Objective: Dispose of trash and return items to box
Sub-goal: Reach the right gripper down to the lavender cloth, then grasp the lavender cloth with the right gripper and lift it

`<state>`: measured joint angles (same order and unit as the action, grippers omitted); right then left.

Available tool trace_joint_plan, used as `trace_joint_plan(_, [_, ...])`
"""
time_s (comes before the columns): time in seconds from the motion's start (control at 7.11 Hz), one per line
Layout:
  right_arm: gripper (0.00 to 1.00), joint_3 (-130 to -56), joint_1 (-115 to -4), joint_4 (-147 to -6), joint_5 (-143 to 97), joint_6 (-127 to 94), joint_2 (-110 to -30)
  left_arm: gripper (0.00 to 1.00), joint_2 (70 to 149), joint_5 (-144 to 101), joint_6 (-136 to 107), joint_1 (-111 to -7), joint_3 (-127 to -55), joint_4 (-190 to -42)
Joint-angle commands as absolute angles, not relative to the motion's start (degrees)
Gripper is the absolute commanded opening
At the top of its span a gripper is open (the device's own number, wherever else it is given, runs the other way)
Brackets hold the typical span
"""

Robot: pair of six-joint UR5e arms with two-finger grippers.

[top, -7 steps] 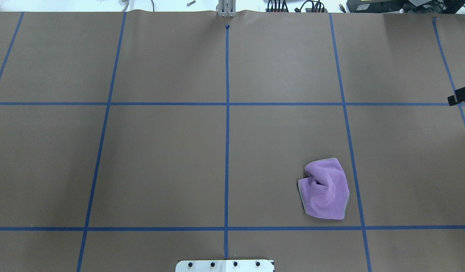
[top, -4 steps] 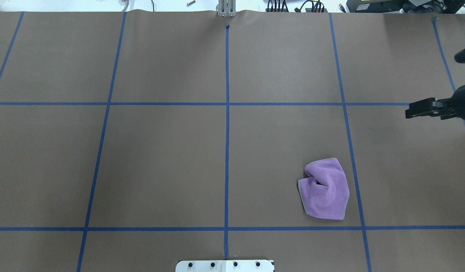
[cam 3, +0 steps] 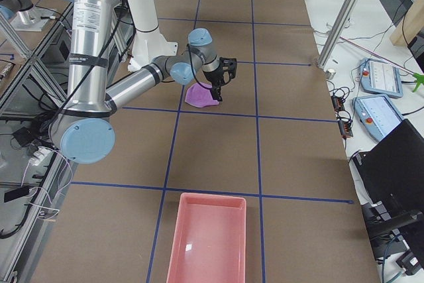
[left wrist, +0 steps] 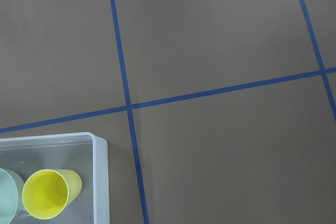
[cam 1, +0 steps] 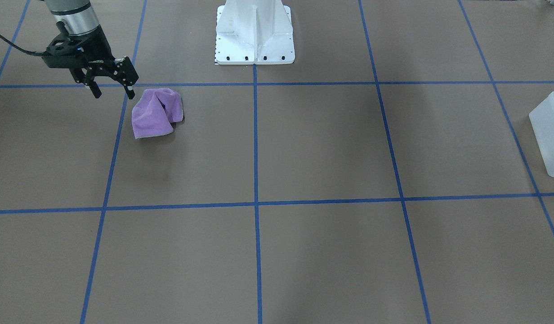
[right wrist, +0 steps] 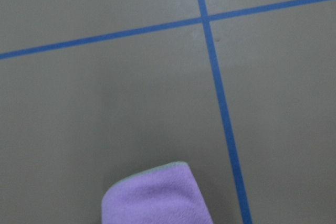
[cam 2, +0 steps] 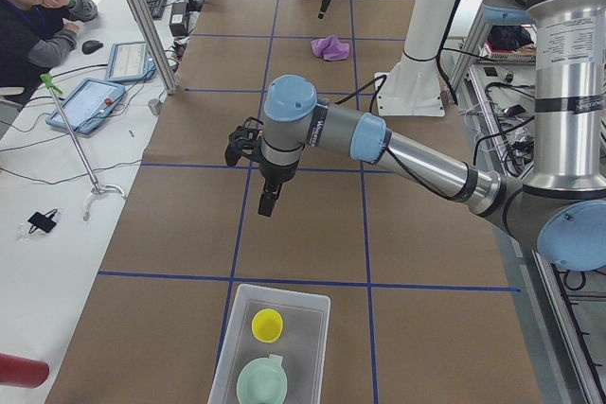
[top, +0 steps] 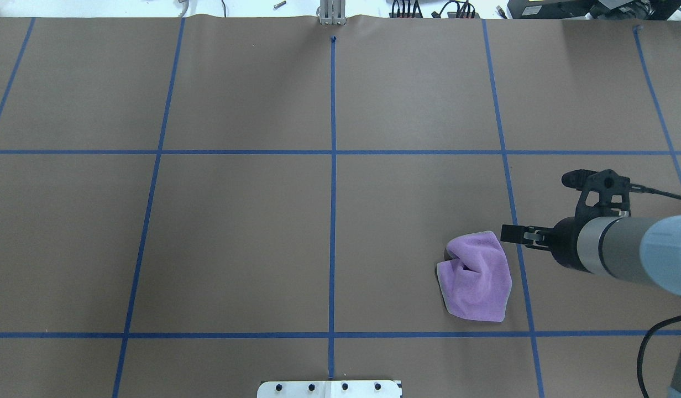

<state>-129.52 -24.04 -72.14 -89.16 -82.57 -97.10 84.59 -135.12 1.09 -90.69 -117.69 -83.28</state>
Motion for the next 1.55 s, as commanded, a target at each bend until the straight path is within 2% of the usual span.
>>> trace_joint_plan(0.0, [0.74, -128.9, -15.0, -74.6, -82.5, -87.9, -93.5, 0.98, 84.6, -135.1, 1.1, -90.4, -117.8, -83.7])
trace_joint_plan(0.14, [0.74, -126.9, -13.9, -76.7, -81.2, -88.0, -90.1, 0.98, 84.5, -135.1, 1.1, -90.3, -117.6, -83.7])
trace_joint_plan(0.28, [0.68, -124.7, -13.5, -76.8, -80.5, -88.0, -88.1, 0.98, 84.2, -135.1, 1.2, -90.2, -116.8, -83.7])
trace_joint_plan(0.42, [0.49, -123.8, -13.5, -76.8, -80.5, -88.0, -87.6, 0.98, 83.1, -135.1, 1.3, -90.2, -116.7, -84.2])
trace_joint_plan(0.56, [0.16, -123.0, -13.5, -76.8, -80.5, -87.9, -87.7, 0.98, 81.9, -135.1, 1.3, -90.2, -116.6, -85.8])
trace_joint_plan(0.7, [0.00, -122.7, -13.9, -76.8, -80.5, -87.3, -88.1, 0.98, 81.5, -135.1, 1.3, -90.2, -116.5, -86.5])
trace_joint_plan(0.98, [0.00, -124.0, -17.7, -78.9, -82.0, -86.5, -87.8, 0.98, 78.9, -135.1, 3.1, -90.2, -115.6, -87.9])
trace_joint_plan(1.12, [0.00, -128.0, -20.8, -84.0, -85.1, -83.0, -87.7, 0.98, 78.7, -135.6, 4.0, -90.3, -109.1, -88.2])
trace_joint_plan(1.41, [0.00, -133.4, -32.0, -89.6, -94.4, -72.5, -87.5, 0.98, 78.5, -135.1, 5.8, -90.4, -104.0, -88.4])
